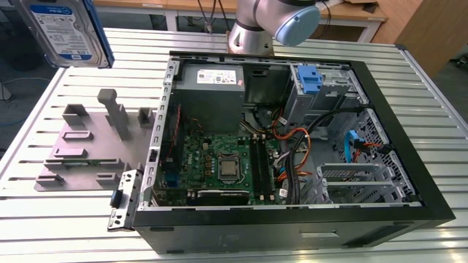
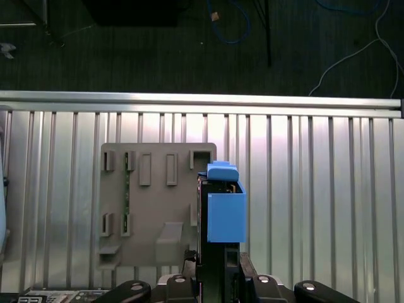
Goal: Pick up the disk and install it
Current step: 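Pick up the disk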
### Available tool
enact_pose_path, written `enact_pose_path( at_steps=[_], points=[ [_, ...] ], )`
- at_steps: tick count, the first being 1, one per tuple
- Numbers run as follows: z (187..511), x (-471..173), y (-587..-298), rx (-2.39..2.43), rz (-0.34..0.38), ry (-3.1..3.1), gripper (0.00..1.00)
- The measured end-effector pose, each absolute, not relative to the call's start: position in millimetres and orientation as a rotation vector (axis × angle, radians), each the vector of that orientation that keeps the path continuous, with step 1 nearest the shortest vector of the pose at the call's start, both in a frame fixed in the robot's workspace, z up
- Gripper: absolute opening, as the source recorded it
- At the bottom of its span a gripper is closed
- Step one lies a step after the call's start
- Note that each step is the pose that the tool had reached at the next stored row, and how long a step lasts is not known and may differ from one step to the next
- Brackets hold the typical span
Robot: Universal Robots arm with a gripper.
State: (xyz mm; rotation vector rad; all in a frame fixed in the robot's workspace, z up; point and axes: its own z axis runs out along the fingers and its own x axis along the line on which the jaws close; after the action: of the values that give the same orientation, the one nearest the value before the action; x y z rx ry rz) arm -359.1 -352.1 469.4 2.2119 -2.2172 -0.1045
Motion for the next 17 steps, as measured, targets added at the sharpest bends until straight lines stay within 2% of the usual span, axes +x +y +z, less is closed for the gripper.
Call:
enact_pose_path(
  at_steps=[17],
  points=[
    [469,-329,-352,2.211,-0.104,-2.218,0.35]
  ],
)
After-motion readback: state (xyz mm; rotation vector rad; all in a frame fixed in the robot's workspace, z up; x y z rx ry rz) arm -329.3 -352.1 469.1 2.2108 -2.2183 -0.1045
